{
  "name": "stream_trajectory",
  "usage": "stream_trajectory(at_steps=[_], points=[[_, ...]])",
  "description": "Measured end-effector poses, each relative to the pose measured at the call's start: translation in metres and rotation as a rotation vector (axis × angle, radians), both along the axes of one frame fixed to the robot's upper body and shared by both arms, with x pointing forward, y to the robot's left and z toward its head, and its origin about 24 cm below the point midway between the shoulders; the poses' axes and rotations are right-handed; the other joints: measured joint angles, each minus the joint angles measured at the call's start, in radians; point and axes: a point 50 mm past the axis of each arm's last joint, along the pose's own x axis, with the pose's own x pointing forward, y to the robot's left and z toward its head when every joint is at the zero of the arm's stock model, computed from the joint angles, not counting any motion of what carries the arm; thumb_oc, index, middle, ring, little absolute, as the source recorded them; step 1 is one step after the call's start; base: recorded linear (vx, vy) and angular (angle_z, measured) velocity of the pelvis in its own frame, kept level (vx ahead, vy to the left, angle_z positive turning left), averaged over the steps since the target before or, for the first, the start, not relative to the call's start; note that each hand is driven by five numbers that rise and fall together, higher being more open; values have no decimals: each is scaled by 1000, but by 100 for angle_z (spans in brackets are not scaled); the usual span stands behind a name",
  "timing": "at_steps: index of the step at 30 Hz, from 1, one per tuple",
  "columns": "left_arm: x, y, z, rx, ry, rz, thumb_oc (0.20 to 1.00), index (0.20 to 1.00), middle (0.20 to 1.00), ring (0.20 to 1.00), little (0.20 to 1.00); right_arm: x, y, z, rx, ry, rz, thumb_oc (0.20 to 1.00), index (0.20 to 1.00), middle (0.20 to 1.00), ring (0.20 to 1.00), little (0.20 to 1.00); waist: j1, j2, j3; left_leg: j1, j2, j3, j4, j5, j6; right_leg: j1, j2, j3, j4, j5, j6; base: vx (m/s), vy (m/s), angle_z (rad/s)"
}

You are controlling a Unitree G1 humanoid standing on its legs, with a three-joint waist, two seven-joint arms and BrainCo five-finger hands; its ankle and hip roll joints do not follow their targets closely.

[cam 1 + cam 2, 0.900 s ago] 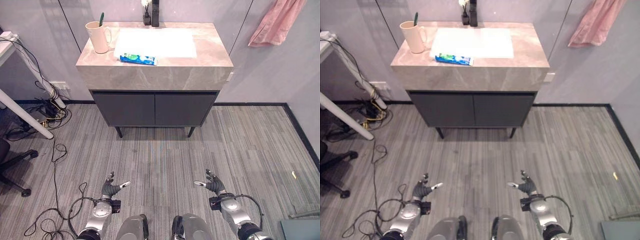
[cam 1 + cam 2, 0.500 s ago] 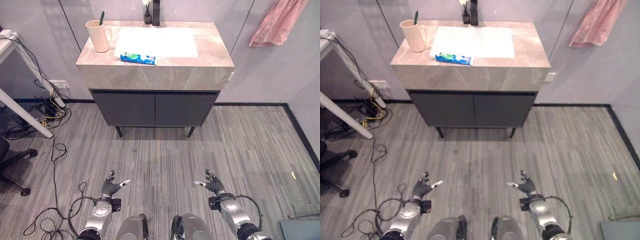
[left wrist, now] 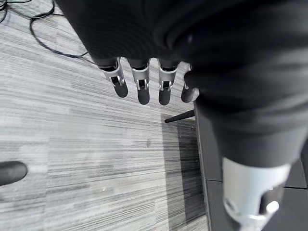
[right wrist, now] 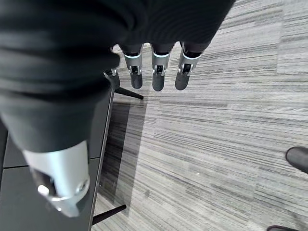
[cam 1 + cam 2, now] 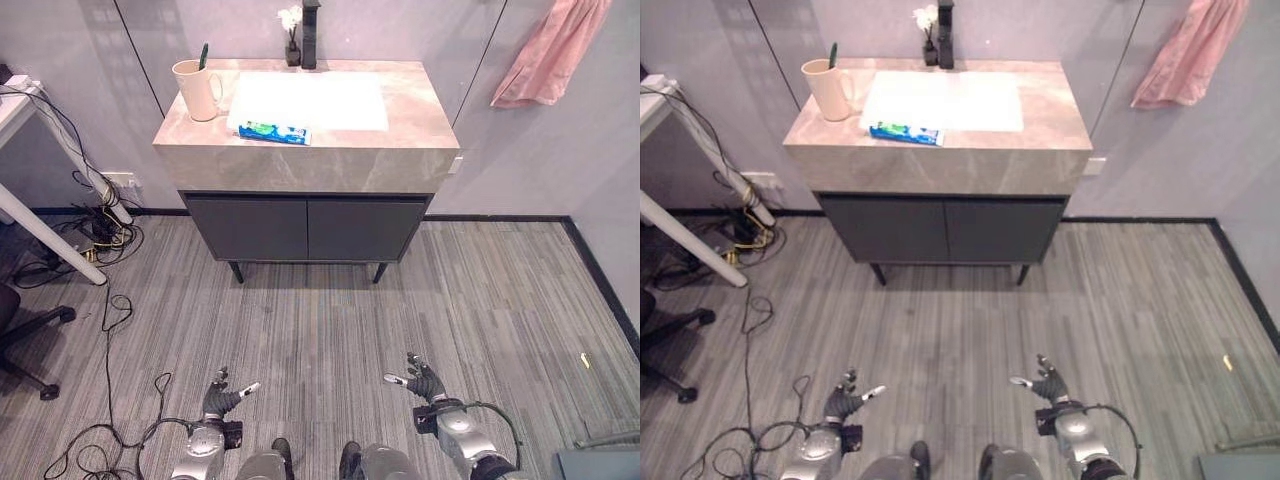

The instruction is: Put brush and paste in cup on sink, flatten towel.

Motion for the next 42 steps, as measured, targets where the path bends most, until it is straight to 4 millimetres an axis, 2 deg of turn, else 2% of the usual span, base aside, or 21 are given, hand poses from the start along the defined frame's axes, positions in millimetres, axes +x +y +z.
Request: stream_trajectory(at_steps=[3, 8, 11, 15, 17, 19, 20, 21, 22, 23, 25, 26, 28, 29, 31, 32, 33, 35, 37, 40, 42], points=[[0, 1, 0, -2, -1, 7, 1000, 1000, 1000, 1000, 1000, -2, -1, -1, -5, 1, -6, 1000, 1000, 1000, 1000, 1000, 1, 1, 0, -8, 11, -1, -17, 25, -25, -3, 21, -1, -32, 7, -3, 11, -156, 0], [13, -3, 7, -10, -43, -10, 1000, 1000, 1000, 1000, 1000, 0, -7, 2, -24, -7, -7, 1000, 1000, 1000, 1000, 1000, 7, -7, 39, -141, 28, 3, 177, 52, -84, 7, 14, -21, -76, 26, -36, 99, -29, 14], [21, -4, 11, -7, -66, -15, 1000, 1000, 1000, 1000, 1000, 1, -12, 3, -44, -13, -21, 1000, 1000, 1000, 1000, 1000, 8, 2, 54, -165, 63, 45, 34, 60, -92, 45, 31, -26, -180, 64, -14, 266, 113, 16], [29, -4, 15, 3, -88, -8, 1000, 1000, 1000, 1000, 1000, 8, -11, 7, -49, -31, -10, 1000, 1000, 1000, 1000, 1000, 14, 40, 85, -199, 115, 61, -191, 154, -109, 92, 74, -17, -298, 106, -17, 305, 108, -12], [34, -4, 17, 9, -93, -8, 1000, 1000, 1000, 1000, 1000, 8, -9, 6, -55, -25, 9, 1000, 1000, 1000, 1000, 1000, 19, 43, 92, -221, 129, 59, -216, 172, -115, 119, 80, -8, -327, 111, -17, 391, 136, -18], [34, -4, 17, 10, -93, -7, 1000, 1000, 1000, 1000, 1000, 9, -4, 6, -97, -17, 83, 1000, 1000, 1000, 1000, 1000, 46, 40, 94, -203, 126, 24, -232, 191, -114, 167, 80, 41, -351, 106, 2, 478, 212, -64], [30, -4, 16, 6, -88, -5, 1000, 1000, 1000, 1000, 1000, 12, -2, 8, -117, -29, 124, 1000, 1000, 1000, 1000, 1000, 69, 47, 91, -165, 131, 12, -257, 193, -106, 184, 78, 78, -351, 99, 19, 536, 342, -112], [23, -1, 13, 12, -71, -1, 1000, 1000, 1000, 1000, 1000, 14, 5, 9, -125, -38, 158, 1000, 1000, 1000, 1000, 1000, 75, 49, 89, -113, 113, -12, -252, 275, -73, 234, 56, 114, -363, 81, 49, 354, 266, -107], [27, 0, 15, 18, -82, -5, 1000, 1000, 1000, 1000, 1000, 12, 9, 7, -120, -31, 178, 1000, 1000, 1000, 1000, 1000, 79, 29, 88, -104, 84, 3, -229, 265, -49, 213, 16, 124, -297, 67, 76, 441, 403, -65], [32, -1, 20, 17, -108, -17, 1000, 1000, 1000, 1000, 1000, 15, 13, 10, -109, -51, 189, 1000, 1000, 1000, 1000, 1000, 73, 34, 92, -104, 68, 21, -194, 247, -11, 140, -25, 119, -127, 35, 86, 340, 330, -19], [43, 1, 29, 26, -158, -29, 1000, 1000, 1000, 1000, 1000, 14, 19, 11, -85, -57, 203, 1000, 1000, 1000, 1000, 1000, 68, 22, 89, -82, 24, 35, -169, 194, 22, 84, -81, 126, 42, 46, 115, 420, 409, 2], [47, 3, 33, 36, -176, -42, 1000, 1000, 1000, 1000, 1000, 15, 22, 11, -73, -63, 205, 1000, 1000, 1000, 1000, 1000, 68, 20, 90, -64, -1, 41, -156, 167, 41, 35, -119, 131, 182, 56, 130, 355, 380, 7], [51, 3, 39, 43, -201, -59, 1000, 1000, 1000, 1000, 1000, 20, 27, 17, -60, -91, 217, 1000, 1000, 1000, 1000, 1000, 61, 24, 95, -24, -27, 56, -131, 122, 76, -21, -169, 144, 364, 139, 163, 276, 273, 3], [52, 4, 40, 55, -203, -78, 1000, 1000, 1000, 1000, 1000, 22, 28, 19, -56, -102, 221, 1000, 1000, 1000, 1000, 1000, 60, 27, 97, -10, -30, 57, -132, 114, 82, -36, -179, 136, 409, 166, 166, 238, 159, -4], [55, 12, 46, 107, -217, -111, 1000, 1000, 1000, 1000, 1000, 35, 32, 33, -69, -163, 274, 1000, 1000, 1000, 1000, 1000, 58, 35, 102, 35, -29, 54, -130, 82, 124, -87, -158, 134, 462, 154, 176, 353, 193, -8], [53, 15, 48, 120, -225, -118, 1000, 1000, 1000, 1000, 1000, 37, 33, 40, -80, -200, 310, 1000, 1000, 1000, 1000, 1000, 59, 47, 111, 63, -22, 60, -141, 51, 142, -98, -162, 96, 449, 122, 177, 395, 114, -46], [44, 18, 45, 142, -208, -135, 1000, 1000, 1000, 1000, 1000, 41, 32, 51, -94, -261, 339, 1000, 1000, 1000, 1000, 1000, 59, 56, 116, 102, -19, 98, -161, 56, 126, -103, -212, -21, 378, 97, 170, 274, -24, -65], [39, 17, 42, 136, -199, -129, 1000, 1000, 1000, 1000, 1000, 46, 29, 58, -106, -293, 356, 1000, 1000, 1000, 1000, 1000, 31, 69, 116, 138, -18, 99, -177, 44, 104, -124, -219, -100, 205, 101, 175, 261, -57, -27], [47, 16, 47, 138, -220, -134, 1000, 1000, 1000, 1000, 1000, 42, 27, 55, -127, -269, 367, 1000, 1000, 1000, 1000, 1000, 5, 40, 117, 139, -28, 82, -183, 41, 77, -147, -215, -64, 28, 150, 186, 266, -123, 31], [51, 13, 47, 154, -223, -157, 1000, 1000, 1000, 1000, 1000, 39, 28, 51, -169, -251, 402, 1000, 1000, 1000, 1000, 1000, 1, 2, 97, 143, -31, 70, -205, 38, 50, -151, -212, -11, -214, 273, 195, 450, -191, 16], [48, 14, 44, 163, -204, -156, 1000, 1000, 1000, 1000, 1000, 35, 29, 47, -199, -240, 433, 1000, 1000, 1000, 1000, 1000, -8, -30, 78, 160, -33, 40, -213, 24, -5, -83, -210, 19, -368, 351, 200, 386, -163, 35]])
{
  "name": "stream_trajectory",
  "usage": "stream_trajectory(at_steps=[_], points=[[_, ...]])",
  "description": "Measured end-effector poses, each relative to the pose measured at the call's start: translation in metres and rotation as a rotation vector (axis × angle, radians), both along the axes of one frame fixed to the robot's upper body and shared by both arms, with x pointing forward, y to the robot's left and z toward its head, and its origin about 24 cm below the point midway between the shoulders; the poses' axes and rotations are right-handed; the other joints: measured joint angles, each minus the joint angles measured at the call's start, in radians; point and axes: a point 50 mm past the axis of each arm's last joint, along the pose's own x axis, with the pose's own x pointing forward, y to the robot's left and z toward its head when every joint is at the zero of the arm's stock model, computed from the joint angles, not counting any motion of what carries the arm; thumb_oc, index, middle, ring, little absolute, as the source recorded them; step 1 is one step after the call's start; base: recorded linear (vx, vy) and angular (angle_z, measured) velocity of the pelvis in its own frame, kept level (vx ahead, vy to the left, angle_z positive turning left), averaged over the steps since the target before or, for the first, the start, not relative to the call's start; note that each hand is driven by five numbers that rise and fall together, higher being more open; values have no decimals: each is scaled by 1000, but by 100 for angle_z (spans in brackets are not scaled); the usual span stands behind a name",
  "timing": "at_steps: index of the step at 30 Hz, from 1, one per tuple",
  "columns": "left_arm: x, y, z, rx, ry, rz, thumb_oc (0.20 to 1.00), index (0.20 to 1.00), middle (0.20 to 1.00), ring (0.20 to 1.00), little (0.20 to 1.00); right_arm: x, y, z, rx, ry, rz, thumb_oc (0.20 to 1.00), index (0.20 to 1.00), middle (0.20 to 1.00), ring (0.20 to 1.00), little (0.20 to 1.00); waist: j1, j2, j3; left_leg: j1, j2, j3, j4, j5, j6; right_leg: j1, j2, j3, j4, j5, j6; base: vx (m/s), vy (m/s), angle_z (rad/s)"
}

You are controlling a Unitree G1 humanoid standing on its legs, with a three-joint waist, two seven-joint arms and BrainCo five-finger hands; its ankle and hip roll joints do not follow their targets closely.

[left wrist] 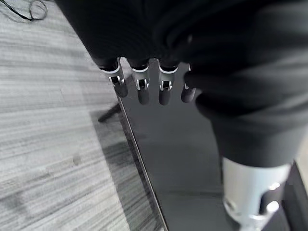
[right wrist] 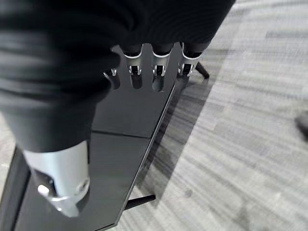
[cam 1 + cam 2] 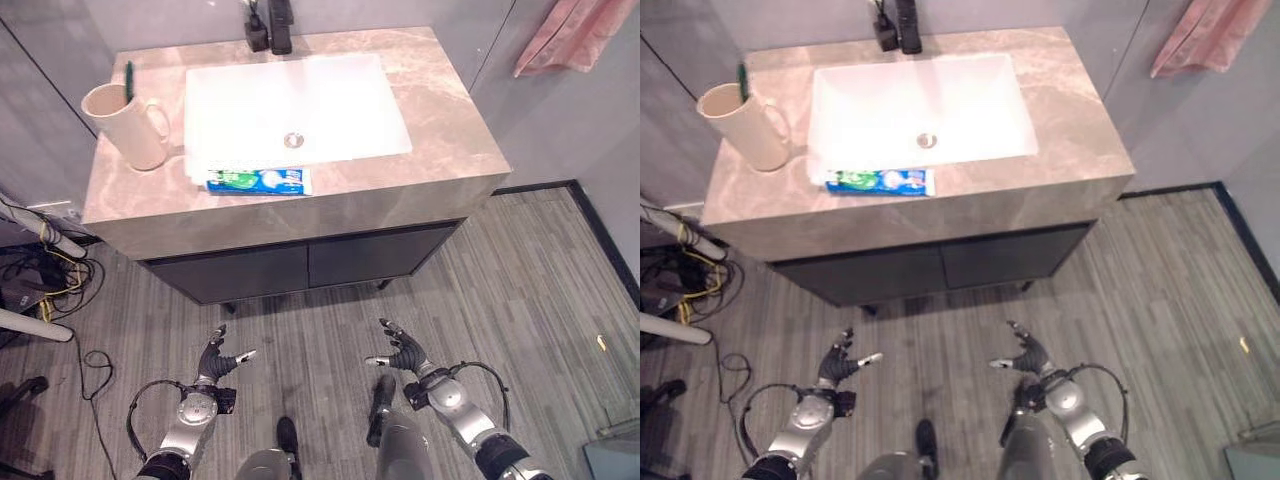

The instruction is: Put brush and paste in cup on sink, flatten towel.

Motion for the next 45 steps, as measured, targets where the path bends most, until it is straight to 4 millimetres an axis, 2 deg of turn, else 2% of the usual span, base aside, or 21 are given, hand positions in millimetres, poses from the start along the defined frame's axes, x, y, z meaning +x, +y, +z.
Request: stream_trajectory(at_steps=[1, 2, 5, 8, 11, 13, 15, 17, 19, 23, 26, 27, 30, 35, 37, 39, 40, 41, 42, 43, 45], points=[[-3, -1, -4, -7, 16, 15, 1000, 1000, 1000, 1000, 1000, -1, -1, -1, -29, 0, 15, 1000, 1000, 1000, 1000, 1000, 0, 1, -3, 23, 17, -11, -12, -5, -30, 30, 22, 10, -23, 86, -41, 363, -174, 16], [-8, -6, -10, -29, 37, 23, 1000, 1000, 1000, 1000, 1000, 0, -5, 0, -66, -6, 33, 1000, 1000, 1000, 1000, 1000, 4, 31, -16, 35, 56, -9, -25, -6, -34, 40, 71, 2, -23, 65, -71, 230, -120, -4], [-6, -17, -12, -44, 39, 12, 1000, 1000, 1000, 1000, 1000, 8, -13, 9, -137, -42, 72, 1000, 1000, 1000, 1000, 1000, -7, 50, -24, 47, 124, -14, -17, 12, -60, 68, 138, -18, -26, 44, -107, 293, -179, -5], [2, -27, -8, -68, 15, -1, 1000, 1000, 1000, 1000, 1000, 9, -23, 13, -161, -54, 64, 1000, 1000, 1000, 1000, 1000, -30, 42, -29, 17, 147, -57, 56, 20, -74, 91, 158, -46, -23, 6, -105, 298, -275, 33], [13, -30, -2, -58, -8, -29, 1000, 1000, 1000, 1000, 1000, 11, -22, 13, -156, -56, 64, 1000, 1000, 1000, 1000, 1000, -34, 27, -34, -137, 159, -112, 317, 33, -147, 95, 154, -67, -15, -22, -123, 188, -216, 29], [12, -32, -3, -58, -5, -38, 1000, 1000, 1000, 1000, 1000, 9, -21, 11, -158, -46, 64, 1000, 1000, 1000, 1000, 1000, -31, 30, -30, -197, 171, -116, 426, 79, -188, 122, 157, -89, -18, -36, -152, 145, -128, 32], [11, -31, -3, -55, -4, -36, 1000, 1000, 1000, 1000, 1000, 5, -22, 7, -156, -31, 60, 1000, 1000, 1000, 1000, 1000, -21, 16, -19, -209, 187, -76, 456, 123, -196, 150, 157, -102, -26, -59, -168, 225, -80, 23], [12, -31, -2, -55, -6, -38, 1000, 1000, 1000, 1000, 1000, 6, -24, 8, -157, -33, 57, 1000, 1000, 1000, 1000, 1000, -29, 5, -13, -240, 206, 13, 446, 105, -171, 158, 159, -125, -49, -61, -177, 260, 35, 27], [14, -31, -1, -52, -13, -35, 1000, 1000, 1000, 1000, 1000, 4, -24, 6, -158, -23, 54, 1000, 1000, 1000, 1000, 1000, -32, 8, -4, -245, 206, 82, 299, 99, -153, 156, 172, -137, -50, -69, -191, 249, 101, 17], [14, -30, -1, -38, -14, -19, 1000, 1000, 1000, 1000, 1000, -1, -24, 1, -158, 1, 57, 1000, 1000, 1000, 1000, 1000, -23, 36, 14, -253, 245, 96, 37, 153, -139, 180, 223, -131, -57, -86, -180, 262, 130, -16], [13, -31, -3, -42, -2, -17, 1000, 1000, 1000, 1000, 1000, -11, -31, -6, -174, 37, 45, 1000, 1000, 1000, 1000, 1000, -23, 69, 20, -250, 273, 106, 22, 177, -114, 227, 228, -116, -50, -96, -135, 212, 153, -22], [12, -30, -4, -39, -1, -13, 1000, 1000, 1000, 1000, 1000, -16, -32, -11, -173, 55, 41, 1000, 1000, 1000, 1000, 1000, -23, 68, 10, -248, 263, 120, 40, 213, -101, 232, 210, -93, -50, -100, -112, 352, 284, -8], [15, -11, 3, 13, -17, 7, 1000, 1000, 1000, 1000, 1000, -29, -24, -22, -142, 101, 33, 1000, 1000, 1000, 1000, 1000, -19, 23, -12, -210, 163, 142, 27, 185, -58, 248, 124, -43, -45, -87, -91, 311, 329, 10], [11, 1, 6, 67, -17, -4, 1000, 1000, 1000, 1000, 1000, -18, -15, -18, -114, 74, 21, 1000, 1000, 1000, 1000, 1000, 12, 22, -12, -182, 130, 157, 112, 91, -35, 268, 75, 20, 15, -86, -83, 155, 313, -9], [10, -3, 4, 100, -4, -59, 1000, 1000, 1000, 1000, 1000, -14, -17, -16, -107, 67, 2, 1000, 1000, 1000, 1000, 1000, 11, 27, -15, -182, 118, 159, 126, 60, -9, 221, 46, 30, 113, -86, -83, 124, 430, -2], [11, -9, 6, 126, -12, -122, 1000, 1000, 1000, 1000, 1000, -13, -17, -15, -107, 63, -8, 1000, 1000, 1000, 1000, 1000, 11, 21, -14, -180, 70, 163, 126, 41, 18, 157, -3, 41, 236, -84, -85, 125, 473, 3], [11, -12, 6, 140, -14, -158, 1000, 1000, 1000, 1000, 1000, -8, -17, -12, -117, 47, 5, 1000, 1000, 1000, 1000, 1000, 12, 25, -9, -176, 58, 161, 124, 24, 37, 89, -41, 22, 369, -77, -95, 184, 323, -11], [5, -12, 4, 156, -2, -186, 1000, 1000, 1000, 1000, 1000, -7, -14, -10, -118, 37, 23, 1000, 1000, 1000, 1000, 1000, 6, 36, -11, -163, 51, 161, 112, 22, 46, 31, -51, 44, 465, -83, -90, 162, 211, -9], [3, -11, 3, 162, 5, -199, 1000, 1000, 1000, 1000, 1000, -11, -9, -10, -114, 30, 44, 1000, 1000, 1000, 1000, 1000, -2, 45, -14, -149, 50, 150, 99, 34, 50, 0, 4, 128, 490, -146, -57, 150, 165, 10], [2, -7, 3, 187, 15, -214, 1000, 1000, 1000, 1000, 1000, -11, -5, -10, -111, 23, 65, 1000, 1000, 1000, 1000, 1000, -2, 41, -15, -138, 47, 150, 75, 52, 58, -4, 44, 146, 477, -179, -37, 71, -30, 14], [-3, 2, 1, 222, 36, -219, 1000, 1000, 1000, 1000, 1000, -12, 2, -11, -111, 20, 95, 1000, 1000, 1000, 1000, 1000, 15, 9, -28, -124, 19, 183, 48, 57, 57, -11, 25, 1, 339, -169, -44, 54, -45, -2]])
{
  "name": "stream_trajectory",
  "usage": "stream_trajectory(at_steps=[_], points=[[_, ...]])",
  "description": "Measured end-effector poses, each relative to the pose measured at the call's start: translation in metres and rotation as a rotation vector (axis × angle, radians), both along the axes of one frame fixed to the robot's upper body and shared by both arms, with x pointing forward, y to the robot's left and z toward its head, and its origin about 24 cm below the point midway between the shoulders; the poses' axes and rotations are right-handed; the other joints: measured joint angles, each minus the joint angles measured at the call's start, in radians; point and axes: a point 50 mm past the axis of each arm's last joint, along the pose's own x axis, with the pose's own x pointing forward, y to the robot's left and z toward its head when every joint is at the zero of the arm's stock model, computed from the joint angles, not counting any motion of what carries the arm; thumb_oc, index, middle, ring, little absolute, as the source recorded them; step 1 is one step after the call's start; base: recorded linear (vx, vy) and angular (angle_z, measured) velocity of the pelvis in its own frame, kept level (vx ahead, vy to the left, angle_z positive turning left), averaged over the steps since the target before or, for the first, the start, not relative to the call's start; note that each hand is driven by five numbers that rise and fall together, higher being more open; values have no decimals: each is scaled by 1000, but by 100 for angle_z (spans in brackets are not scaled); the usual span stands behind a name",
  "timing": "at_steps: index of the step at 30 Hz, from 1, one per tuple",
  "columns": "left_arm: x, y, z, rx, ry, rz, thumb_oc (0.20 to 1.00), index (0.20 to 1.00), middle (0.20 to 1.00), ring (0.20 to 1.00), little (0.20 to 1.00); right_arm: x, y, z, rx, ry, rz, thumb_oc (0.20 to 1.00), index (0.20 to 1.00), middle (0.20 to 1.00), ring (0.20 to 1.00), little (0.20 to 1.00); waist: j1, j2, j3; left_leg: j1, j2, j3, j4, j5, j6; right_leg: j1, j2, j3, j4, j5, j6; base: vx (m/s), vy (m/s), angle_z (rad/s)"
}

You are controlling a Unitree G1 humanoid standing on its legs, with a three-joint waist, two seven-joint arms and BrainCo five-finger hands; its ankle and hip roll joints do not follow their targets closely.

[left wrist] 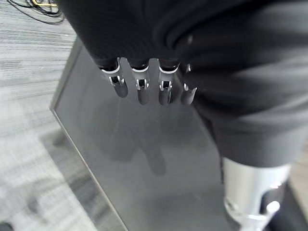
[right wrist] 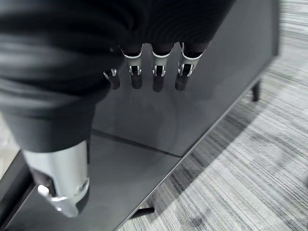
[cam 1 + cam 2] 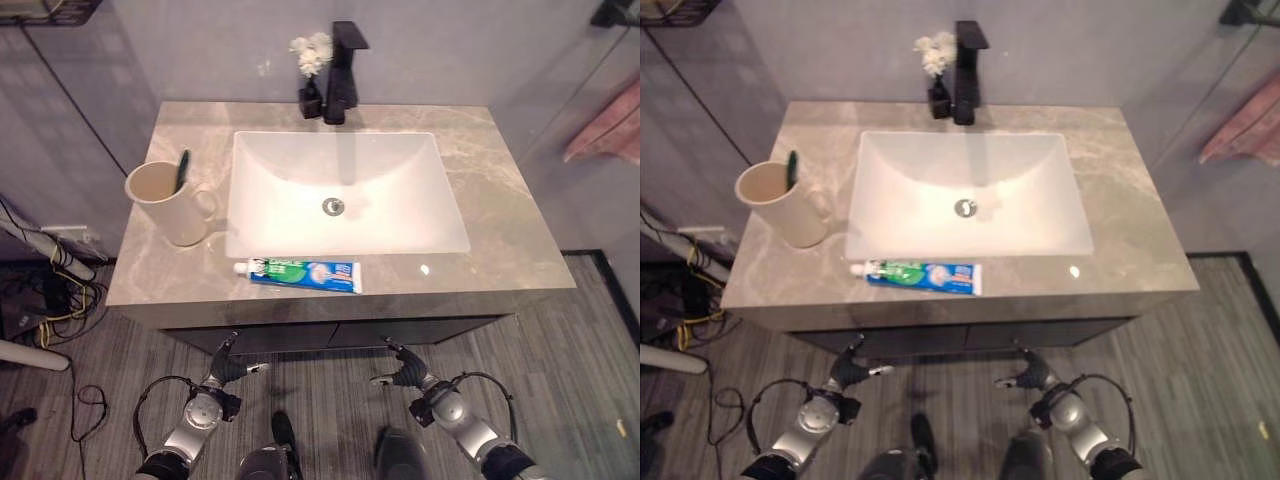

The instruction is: Put brush and paste in cup on sink, flatten towel.

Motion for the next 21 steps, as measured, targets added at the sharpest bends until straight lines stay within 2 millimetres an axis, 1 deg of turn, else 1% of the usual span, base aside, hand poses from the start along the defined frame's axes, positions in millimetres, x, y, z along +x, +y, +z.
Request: stream_trajectory(at_steps=[1, 2, 3, 4, 5, 6, 7, 8, 9, 10, 11, 12, 13, 14, 17, 19, 21], points=[[-2, 5, -1, 11, 7, 10, 1000, 1000, 1000, 1000, 1000, 1, 3, 1, -1, -6, 8, 1000, 1000, 1000, 1000, 1000, -2, -10, -5, -10, -16, -18, 2, -1, 1, 18, 9, -11, -94, 14, 11, 33, -13, 28], [-2, 7, -1, 19, 11, 10, 1000, 1000, 1000, 1000, 1000, 0, 2, -1, -5, 1, 6, 1000, 1000, 1000, 1000, 1000, -13, -14, -7, -11, -25, -31, -2, -1, 3, 29, 6, -8, -125, 32, 25, 70, -48, 27], [-5, 6, -3, 15, 19, 9, 1000, 1000, 1000, 1000, 1000, -1, 2, -3, -16, 10, 15, 1000, 1000, 1000, 1000, 1000, 1, -17, -9, -2, -28, -28, -4, -3, 5, 29, 16, 9, -137, 52, 29, 69, -67, 21], [-12, 7, -6, 14, 36, 17, 1000, 1000, 1000, 1000, 1000, -2, 5, -3, -20, 9, 33, 1000, 1000, 1000, 1000, 1000, 1, -15, -12, 2, -27, -19, -8, -4, 5, 55, 16, 12, -170, 58, 34, 53, -55, -8], [-14, 7, -8, 12, 42, 20, 1000, 1000, 1000, 1000, 1000, -2, 5, -3, -21, 12, 39, 1000, 1000, 1000, 1000, 1000, 5, -16, -13, 6, -27, -18, -12, -3, 5, 71, 18, 9, -195, 60, 34, 30, -43, -8], [-19, 6, -10, 5, 52, 23, 1000, 1000, 1000, 1000, 1000, -1, 6, -3, -21, 14, 44, 1000, 1000, 1000, 1000, 1000, 15, -20, -15, 13, -29, -19, -18, -3, 5, 100, 21, 11, -242, 79, 28, 16, -39, -7], [-22, 5, -11, 0, 56, 22, 1000, 1000, 1000, 1000, 1000, -2, 6, -4, -20, 17, 45, 1000, 1000, 1000, 1000, 1000, 17, -26, -19, 14, -32, -25, -18, -3, 5, 137, 25, 16, -281, 106, 31, 24, -57, 2], [-24, 5, -11, -3, 55, 19, 1000, 1000, 1000, 1000, 1000, -4, 5, -6, -23, 28, 43, 1000, 1000, 1000, 1000, 1000, 19, -42, -29, 10, -40, -30, -18, -1, 2, 175, 26, 15, -319, 148, 29, 39, -66, 8], [-25, 4, -10, -6, 49, 16, 1000, 1000, 1000, 1000, 1000, -4, 4, -7, -29, 35, 40, 1000, 1000, 1000, 1000, 1000, 27, -54, -37, 7, -44, -28, -17, 0, -3, 202, 29, 11, -362, 147, 22, 41, -70, 13], [-27, 4, -9, -13, 44, 15, 1000, 1000, 1000, 1000, 1000, -3, 1, -7, -38, 34, 36, 1000, 1000, 1000, 1000, 1000, 29, -58, -40, 1, -44, -35, -17, 4, -13, 219, 40, 8, -390, 139, 13, 35, -65, 10], [-26, 2, -8, -19, 33, 13, 1000, 1000, 1000, 1000, 1000, -2, -1, -6, -43, 31, 36, 1000, 1000, 1000, 1000, 1000, 25, -56, -40, -3, -39, -42, -17, 9, -21, 218, 45, 4, -390, 128, 4, 12, -48, 24], [-26, 0, -7, -26, 26, 5, 1000, 1000, 1000, 1000, 1000, -2, -4, -6, -52, 36, 31, 1000, 1000, 1000, 1000, 1000, 21, -45, -41, -6, -23, -59, -18, 16, -32, 222, 61, -14, -390, 123, -3, 3, -40, 22], [-26, 0, -6, -29, 24, 2, 1000, 1000, 1000, 1000, 1000, -3, -5, -8, -56, 43, 28, 1000, 1000, 1000, 1000, 1000, 23, -42, -42, -6, -14, -64, -19, 21, -38, 225, 67, -16, -390, 118, -10, 0, -35, 21], [-29, 0, -4, -40, 12, 8, 1000, 1000, 1000, 1000, 1000, -5, -9, -11, -66, 57, 16, 1000, 1000, 1000, 1000, 1000, 29, -37, -43, -3, 5, -73, -23, 28, -48, 232, 88, -23, -390, 109, -21, 1, -30, 14], [-32, 0, -4, -30, 13, -10, 1000, 1000, 1000, 1000, 1000, -8, -23, -17, -92, 91, -32, 1000, 1000, 1000, 1000, 1000, 31, -24, -47, -2, 28, -90, -38, 41, -70, 235, 113, -39, -390, 96, -34, -3, -26, 14], [-37, 1, -5, -26, 23, -10, 1000, 1000, 1000, 1000, 1000, -11, -29, -20, -99, 109, -62, 1000, 1000, 1000, 1000, 1000, 40, -13, -43, -3, 35, -91, -38, 45, -74, 235, 120, -40, -390, 94, -37, 0, 0, 0], [-45, 2, -1, -37, 18, -37, 1000, 1000, 1000, 1000, 1000, -18, -43, -27, -129, 154, -107, 1000, 1000, 1000, 1000, 1000, 55, 8, -40, -1, 39, -96, -45, 51, -78, 235, 124, -42, -391, 89, -44, -4, -8, 2]])
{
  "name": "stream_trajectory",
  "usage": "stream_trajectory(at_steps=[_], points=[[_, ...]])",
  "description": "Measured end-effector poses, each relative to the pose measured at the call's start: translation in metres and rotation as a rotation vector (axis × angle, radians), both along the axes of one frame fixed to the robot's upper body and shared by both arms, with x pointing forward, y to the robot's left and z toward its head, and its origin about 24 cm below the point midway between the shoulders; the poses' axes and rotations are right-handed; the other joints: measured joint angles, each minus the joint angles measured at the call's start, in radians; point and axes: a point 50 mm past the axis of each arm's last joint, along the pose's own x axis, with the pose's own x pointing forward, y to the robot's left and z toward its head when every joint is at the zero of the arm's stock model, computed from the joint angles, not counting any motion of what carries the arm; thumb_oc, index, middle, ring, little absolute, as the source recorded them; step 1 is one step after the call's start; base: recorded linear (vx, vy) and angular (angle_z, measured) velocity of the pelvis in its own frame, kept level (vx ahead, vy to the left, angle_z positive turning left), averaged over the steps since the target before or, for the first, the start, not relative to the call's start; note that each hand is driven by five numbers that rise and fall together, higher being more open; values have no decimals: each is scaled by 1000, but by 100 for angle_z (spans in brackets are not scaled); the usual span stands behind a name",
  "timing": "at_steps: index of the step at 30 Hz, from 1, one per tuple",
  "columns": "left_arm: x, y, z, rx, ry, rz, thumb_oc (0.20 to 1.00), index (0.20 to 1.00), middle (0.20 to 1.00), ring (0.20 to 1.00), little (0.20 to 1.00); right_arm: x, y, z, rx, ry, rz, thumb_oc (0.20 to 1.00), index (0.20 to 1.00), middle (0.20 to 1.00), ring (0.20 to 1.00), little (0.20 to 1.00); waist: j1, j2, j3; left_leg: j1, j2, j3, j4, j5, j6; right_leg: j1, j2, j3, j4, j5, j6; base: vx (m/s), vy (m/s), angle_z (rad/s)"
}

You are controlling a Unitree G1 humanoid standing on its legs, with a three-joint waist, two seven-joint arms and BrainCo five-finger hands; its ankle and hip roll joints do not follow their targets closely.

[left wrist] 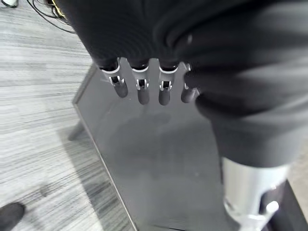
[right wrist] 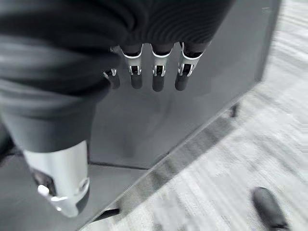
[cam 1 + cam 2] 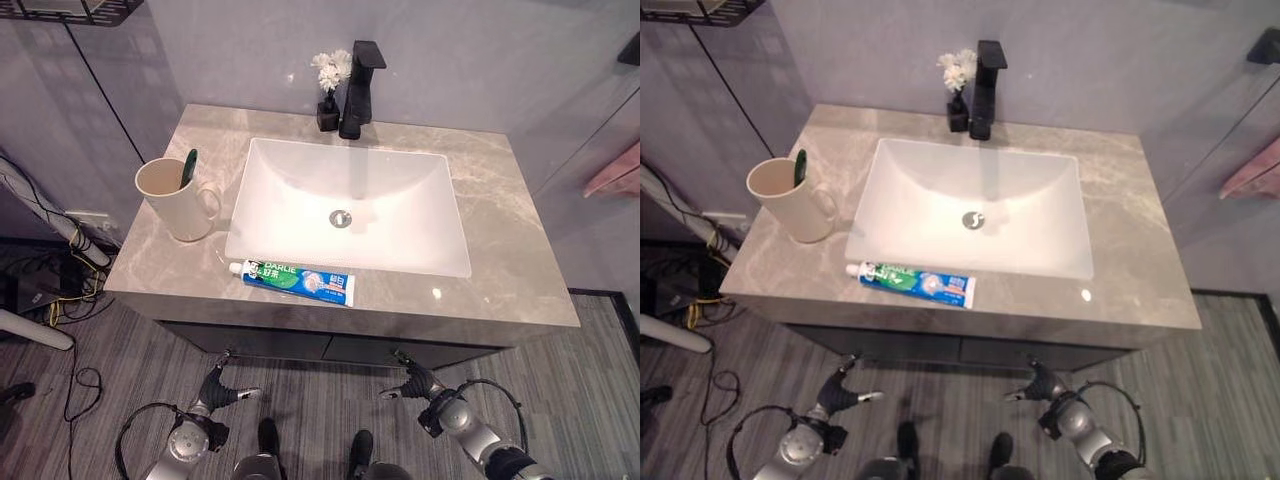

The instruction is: Put brush and paste in cup on sink, flatten towel.

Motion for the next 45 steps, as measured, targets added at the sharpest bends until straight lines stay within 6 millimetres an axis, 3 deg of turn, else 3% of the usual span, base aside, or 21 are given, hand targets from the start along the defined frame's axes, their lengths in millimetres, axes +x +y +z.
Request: stream_trajectory(at_steps=[6, 8, 11, 14, 20, 25, 33, 41, 45], points=[[-1, 26, 48, 135, -87, -281, 1000, 1000, 1000, 1000, 1000, -16, -31, -10, -14, 76, -149, 1000, 1000, 1000, 1000, 1000, 18, 62, -3, 3, 0, -25, -37, 26, -4, 0, 7, -27, 0, -2, -3, 1, 8, 13], [-1, 27, 76, 191, -90, -509, 1000, 1000, 1000, 1000, 1000, -25, -40, -18, -16, 148, -210, 1000, 1000, 1000, 1000, 1000, 33, 69, -2, 3, 0, -26, -40, 28, -6, -1, 7, -28, 0, -3, -4, 0, 0, 0], [-2, 30, 101, 179, -97, -606, 1000, 1000, 1000, 1000, 1000, -36, -49, -24, -53, 212, -233, 1000, 1000, 1000, 1000, 1000, 36, 80, -5, 5, -4, -28, -40, 28, -6, 2, 4, -30, 0, -4, -2, 0, 0, 0], [-1, 28, 137, 178, -109, -734, 1000, 1000, 1000, 1000, 1000, -61, -67, -33, -152, 336, -260, 1000, 1000, 1000, 1000, 1000, 54, 93, -5, 3, -6, -41, -41, 29, -6, 6, 3, -44, 0, -5, -1, 28, 9, 12], [8, 19, 205, 63, -351, -736, 1000, 1000, 1000, 1000, 1000, -112, -84, -44, -178, 504, -352, 1000, 1000, 1000, 1000, 1000, 64, 133, -25, 0, -14, -99, -41, 32, -9, 38, -1, -103, -1, -22, 12, 28, -7, 28], [26, 19, 240, 87, -688, -595, 1000, 1000, 1000, 1000, 1000, -125, -80, -49, -120, 531, -416, 1000, 1000, 1000, 1000, 1000, 82, 147, -46, -5, -12, -108, -41, 34, -11, 37, 3, -111, 0, -25, 8, 22, -7, 5], [35, 25, 237, 255, -750, -522, 1000, 1000, 1000, 1000, 1000, -117, -73, -49, -47, 486, -477, 1000, 1000, 1000, 1000, 1000, 72, 129, -58, -9, -13, -100, -41, 34, -12, 30, 1, -106, 0, -26, 7, 0, 0, 0], [42, 23, 200, 280, -614, -535, 1000, 1000, 1000, 1000, 1000, -113, -67, -50, -4, 462, -511, 1000, 1000, 1000, 1000, 1000, 13, 126, -60, -1, -6, -47, -42, 30, -12, 6, 3, -50, 0, -15, 4, 17, 29, -19], [45, 23, 191, 286, -578, -546, 1000, 1000, 1000, 1000, 1000, -126, -69, -52, 1, 486, -545, 1000, 1000, 1000, 1000, 1000, -15, 128, -65, 0, -3, -18, -43, 27, -10, -11, 3, -20, 0, -6, 1, 20, 23, -23]])
